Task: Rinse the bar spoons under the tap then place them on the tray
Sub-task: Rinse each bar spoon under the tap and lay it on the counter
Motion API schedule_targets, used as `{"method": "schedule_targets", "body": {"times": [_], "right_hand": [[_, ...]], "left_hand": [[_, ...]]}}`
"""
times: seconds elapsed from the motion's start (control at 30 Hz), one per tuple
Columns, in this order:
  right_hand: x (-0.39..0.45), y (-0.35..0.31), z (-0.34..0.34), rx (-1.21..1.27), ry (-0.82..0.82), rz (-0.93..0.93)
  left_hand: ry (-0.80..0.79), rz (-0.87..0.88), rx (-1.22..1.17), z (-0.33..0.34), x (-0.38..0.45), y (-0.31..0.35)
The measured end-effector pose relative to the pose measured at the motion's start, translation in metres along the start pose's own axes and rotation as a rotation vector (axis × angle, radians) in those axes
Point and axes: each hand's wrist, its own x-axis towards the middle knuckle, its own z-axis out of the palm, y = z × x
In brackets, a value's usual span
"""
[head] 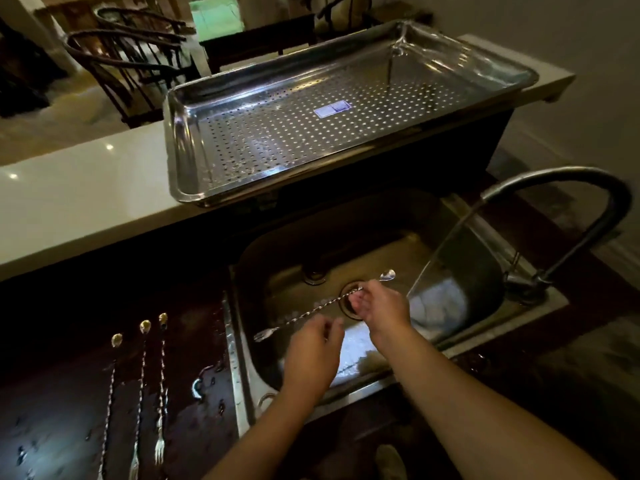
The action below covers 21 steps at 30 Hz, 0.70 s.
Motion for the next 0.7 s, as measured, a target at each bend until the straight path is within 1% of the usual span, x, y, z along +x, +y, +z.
{"method": "schedule_targets", "body": {"times": [0.07,0.1,0.13,0.2,0.27,0.3,0.4,0.5,0.7], "right_hand": [[0.001,-0.007,-0.007,0.059,0.012,0.019],[0.002,-0.009,-0.011,0.08,0.021,0.031],[0.002,-0.012,-0.014,0.095,0.026,0.043],[0.002,-0.017,-0.021,0.11,0.037,0.068],[0.003,-0.02,-0.027,0.115,0.058,0.091],[0.004,-0.022,-0.03,0.119,0.07,0.098],[0.007,-0.027,-0.036,0.129,0.084,0.108],[0.011,-0.031,-0.041,0.141,0.084,0.105],[0.023,-0.045,-0.045,0.151,0.092,0.105]], "left_hand": [[-0.129,-0.345,-0.648,0.02,0.005,0.015],[-0.133,-0.447,-0.922,0.029,0.008,0.02],[-0.086,-0.492,-1.125,0.036,0.012,0.025],[0.078,-0.516,-1.382,0.045,0.02,0.03],[0.198,-0.509,-1.49,0.053,0.026,0.034],[0.224,-0.498,-1.507,0.057,0.027,0.036],[0.247,-0.444,-1.454,0.065,0.03,0.04],[0.258,-0.458,-1.489,0.071,0.034,0.045],[0.265,-0.458,-1.454,0.081,0.045,0.06]]}}
